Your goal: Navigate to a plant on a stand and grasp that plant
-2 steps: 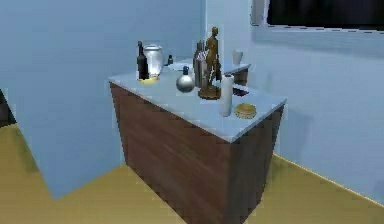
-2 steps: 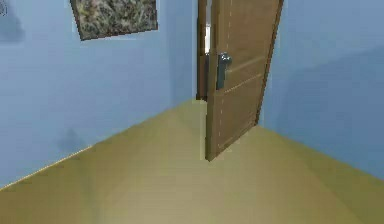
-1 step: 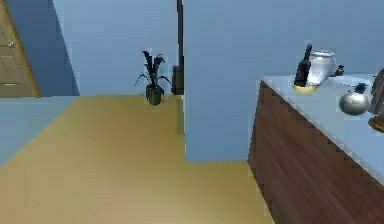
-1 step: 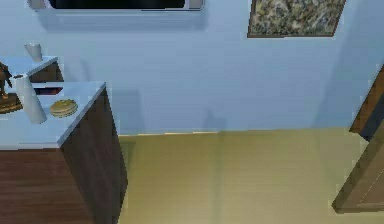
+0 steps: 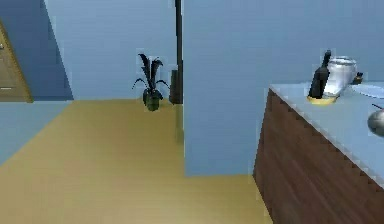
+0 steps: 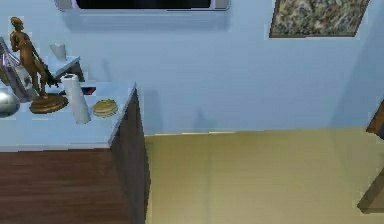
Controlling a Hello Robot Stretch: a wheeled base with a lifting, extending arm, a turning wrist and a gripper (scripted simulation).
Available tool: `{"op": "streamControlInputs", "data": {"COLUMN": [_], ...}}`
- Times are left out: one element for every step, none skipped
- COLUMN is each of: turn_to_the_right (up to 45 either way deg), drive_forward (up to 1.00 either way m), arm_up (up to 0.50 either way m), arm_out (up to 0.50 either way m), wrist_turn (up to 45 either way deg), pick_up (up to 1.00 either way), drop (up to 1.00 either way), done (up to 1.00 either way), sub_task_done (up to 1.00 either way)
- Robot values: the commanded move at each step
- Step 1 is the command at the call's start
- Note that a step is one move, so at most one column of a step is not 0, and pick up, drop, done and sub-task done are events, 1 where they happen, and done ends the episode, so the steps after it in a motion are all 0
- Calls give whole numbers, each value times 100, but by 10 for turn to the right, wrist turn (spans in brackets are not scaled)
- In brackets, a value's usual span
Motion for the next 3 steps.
{"op": "streamControlInputs", "data": {"turn_to_the_right": [-450, -30, 0], "drive_forward": [0, 0, 55], "arm_up": [0, 0, 0], "arm_out": [0, 0, 0], "wrist_turn": [0, 0, 0], "pick_up": [0, 0, 0], "drop": [0, 0, 0], "done": [0, 0, 0], "sub_task_done": [0, 0, 0]}}
